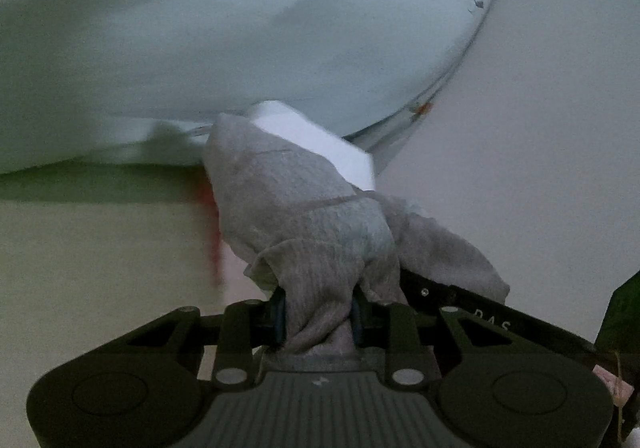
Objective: Fold clothes
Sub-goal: 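Carry the folded sweatpants with both grippers and place them beside the pillow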
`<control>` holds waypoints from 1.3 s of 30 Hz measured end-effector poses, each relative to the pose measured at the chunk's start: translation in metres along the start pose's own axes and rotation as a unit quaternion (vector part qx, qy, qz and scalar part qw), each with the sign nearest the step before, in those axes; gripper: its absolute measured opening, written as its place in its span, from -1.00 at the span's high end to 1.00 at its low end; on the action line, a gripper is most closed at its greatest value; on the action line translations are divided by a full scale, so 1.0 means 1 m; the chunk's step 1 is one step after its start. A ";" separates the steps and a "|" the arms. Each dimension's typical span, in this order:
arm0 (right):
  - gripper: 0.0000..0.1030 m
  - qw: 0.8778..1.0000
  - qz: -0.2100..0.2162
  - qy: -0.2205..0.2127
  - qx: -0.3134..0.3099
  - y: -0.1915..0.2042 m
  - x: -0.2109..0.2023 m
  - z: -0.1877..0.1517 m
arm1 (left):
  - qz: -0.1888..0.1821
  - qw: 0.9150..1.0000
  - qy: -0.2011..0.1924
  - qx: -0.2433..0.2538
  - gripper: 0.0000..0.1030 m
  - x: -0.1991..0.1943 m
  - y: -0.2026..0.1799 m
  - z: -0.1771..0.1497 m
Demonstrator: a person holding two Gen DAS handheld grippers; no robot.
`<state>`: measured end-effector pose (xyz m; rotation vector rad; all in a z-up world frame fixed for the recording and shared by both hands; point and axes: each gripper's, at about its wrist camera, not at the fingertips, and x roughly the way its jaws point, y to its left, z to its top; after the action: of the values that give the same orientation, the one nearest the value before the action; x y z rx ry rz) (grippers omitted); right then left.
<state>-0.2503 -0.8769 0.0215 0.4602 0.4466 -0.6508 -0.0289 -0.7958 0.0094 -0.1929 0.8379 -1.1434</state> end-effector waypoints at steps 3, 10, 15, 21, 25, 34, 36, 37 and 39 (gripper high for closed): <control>0.64 0.999 -0.007 -0.021 -0.024 -0.025 0.014 0.036 | -0.009 1.000 -0.012 0.010 0.39 0.041 -0.025 0.022; 0.57 0.996 -0.022 -0.073 -0.050 -0.063 0.070 0.082 | 0.056 0.997 -0.029 0.040 0.03 0.107 -0.023 0.057; -0.09 0.997 -0.078 0.015 -0.007 -0.094 0.143 0.068 | 0.100 0.995 0.007 0.028 -0.09 0.122 0.002 0.050; -0.57 0.995 -0.095 0.036 0.024 -0.108 0.148 0.048 | 0.146 0.988 0.054 0.009 -0.48 0.131 0.030 0.035; -0.79 0.994 -0.108 0.014 0.024 -0.106 0.131 0.044 | 0.149 0.987 0.040 0.037 -0.64 0.109 0.011 0.027; -0.90 0.995 -0.096 -0.017 0.030 -0.095 0.022 0.010 | 0.154 0.982 0.012 0.108 -0.81 0.049 -0.041 -0.012; -0.90 0.996 -0.090 -0.014 0.017 -0.091 0.001 -0.001 | 0.151 0.981 0.009 0.119 -0.84 0.034 -0.051 -0.024; -0.90 0.996 -0.090 -0.013 0.011 -0.090 -0.007 -0.005 | 0.150 0.981 0.009 0.122 -0.85 0.027 -0.054 -0.031; -0.90 0.996 -0.090 -0.010 0.003 -0.087 -0.024 -0.019 | 0.148 0.981 0.010 0.125 -0.89 0.015 -0.060 -0.044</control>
<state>-0.3293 -0.9168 -0.0040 0.4214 0.4701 -0.8308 -0.0994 -0.8227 0.0042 0.1473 0.7049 -0.9593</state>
